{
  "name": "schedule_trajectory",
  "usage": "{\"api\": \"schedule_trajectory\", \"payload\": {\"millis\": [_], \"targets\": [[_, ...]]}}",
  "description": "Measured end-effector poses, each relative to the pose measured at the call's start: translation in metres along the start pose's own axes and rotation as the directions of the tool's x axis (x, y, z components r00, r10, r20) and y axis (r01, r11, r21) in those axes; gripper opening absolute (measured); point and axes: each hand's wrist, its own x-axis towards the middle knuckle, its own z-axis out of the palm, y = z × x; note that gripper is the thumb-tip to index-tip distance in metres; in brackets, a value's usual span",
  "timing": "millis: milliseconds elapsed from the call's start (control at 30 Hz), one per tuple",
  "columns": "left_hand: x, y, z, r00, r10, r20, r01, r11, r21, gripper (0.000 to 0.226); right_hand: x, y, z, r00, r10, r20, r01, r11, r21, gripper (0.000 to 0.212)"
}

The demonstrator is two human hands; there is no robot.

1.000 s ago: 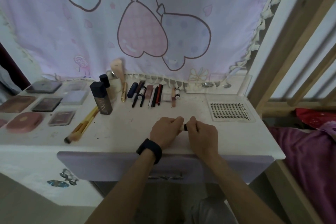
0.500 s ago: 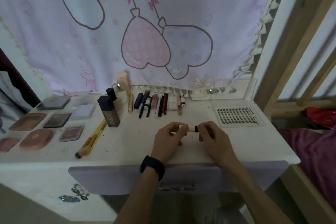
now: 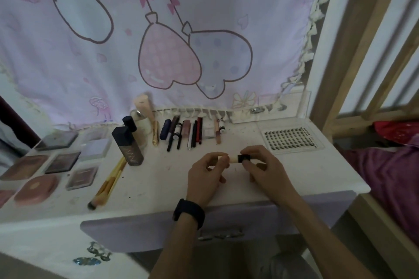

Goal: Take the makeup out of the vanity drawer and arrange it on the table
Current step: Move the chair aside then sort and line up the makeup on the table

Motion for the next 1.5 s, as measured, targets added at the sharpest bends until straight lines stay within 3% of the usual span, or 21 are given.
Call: {"api": "schedule_trajectory", "payload": {"millis": [67, 133, 233, 300, 367, 467, 633, 767, 833, 967, 1067, 1200, 1500], "targets": [[0.0003, 0.0001, 0.0002, 1.0, 0.001, -0.005, -0.001, 1.0, -0.001, 0.01, 0.0003, -0.0016, -0.0013, 1.0, 0.016, -0.002, -0.016, 1.0, 0.024, 0.024], [0.0008, 0.0001, -0.0003, 1.0, 0.002, -0.011, -0.002, 1.0, 0.0, 0.011, 0.0031, -0.0051, 0.0, 0.996, 0.084, -0.04, -0.082, 0.996, 0.036, 0.018], [0.0003, -0.0003, -0.0004, 1.0, -0.001, -0.005, 0.001, 1.0, 0.01, 0.011, 0.0062, -0.0047, 0.0006, 0.992, 0.118, -0.04, -0.119, 0.992, -0.04, 0.027], [0.0, -0.0004, -0.0001, 1.0, 0.004, -0.005, -0.004, 1.0, 0.009, 0.011, 0.0058, -0.0041, 0.0012, 0.996, 0.088, -0.034, -0.09, 0.993, -0.07, 0.021], [-0.0002, -0.0001, 0.0002, 1.0, 0.001, -0.013, -0.001, 1.0, -0.001, 0.011, 0.004, -0.0008, -0.0007, 0.999, 0.044, -0.009, -0.044, 0.999, 0.007, 0.005], [-0.0003, 0.0006, 0.0002, 1.0, -0.005, -0.015, 0.005, 1.0, -0.006, 0.011, 0.002, -0.0022, -0.0018, 0.999, 0.045, -0.013, -0.044, 0.998, 0.039, 0.027], [-0.001, 0.0009, 0.0002, 1.0, -0.012, -0.021, 0.011, 1.0, -0.013, 0.017, 0.0053, -0.0063, 0.0027, 0.989, 0.127, -0.075, -0.131, 0.99, -0.055, 0.027], [-0.0007, 0.0009, 0.0001, 1.0, -0.012, -0.027, 0.011, 1.0, -0.019, 0.015, 0.003, -0.0042, -0.0002, 0.998, 0.06, -0.027, -0.06, 0.998, 0.017, 0.006], [-0.0006, 0.0011, 0.0003, 1.0, -0.009, -0.023, 0.009, 1.0, -0.019, 0.012, 0.0018, -0.0045, -0.0018, 0.999, 0.045, -0.006, -0.045, 0.998, 0.052, 0.024], [-0.0013, 0.0017, -0.0002, 1.0, -0.004, -0.021, 0.004, 1.0, -0.014, 0.008, 0.0054, -0.0099, 0.0003, 0.988, 0.147, -0.045, -0.147, 0.989, 0.007, 0.026], [-0.0011, 0.0025, -0.0006, 1.0, -0.004, -0.024, 0.004, 1.0, -0.02, 0.006, 0.005, -0.0098, 0.0014, 0.991, 0.121, -0.049, -0.123, 0.991, -0.043, 0.026], [0.0001, 0.0033, 0.0003, 0.999, -0.026, -0.038, 0.025, 0.999, -0.031, 0.008, 0.0019, -0.0083, -0.0025, 0.997, 0.052, -0.055, -0.047, 0.995, 0.087, 0.007], [0.0024, 0.0038, -0.0044, 0.993, -0.118, 0.007, 0.117, 0.981, -0.153, 0.014, -0.0032, -0.005, 0.0003, 0.995, 0.009, -0.097, 0.0, 0.996, 0.094, 0.01]]}}
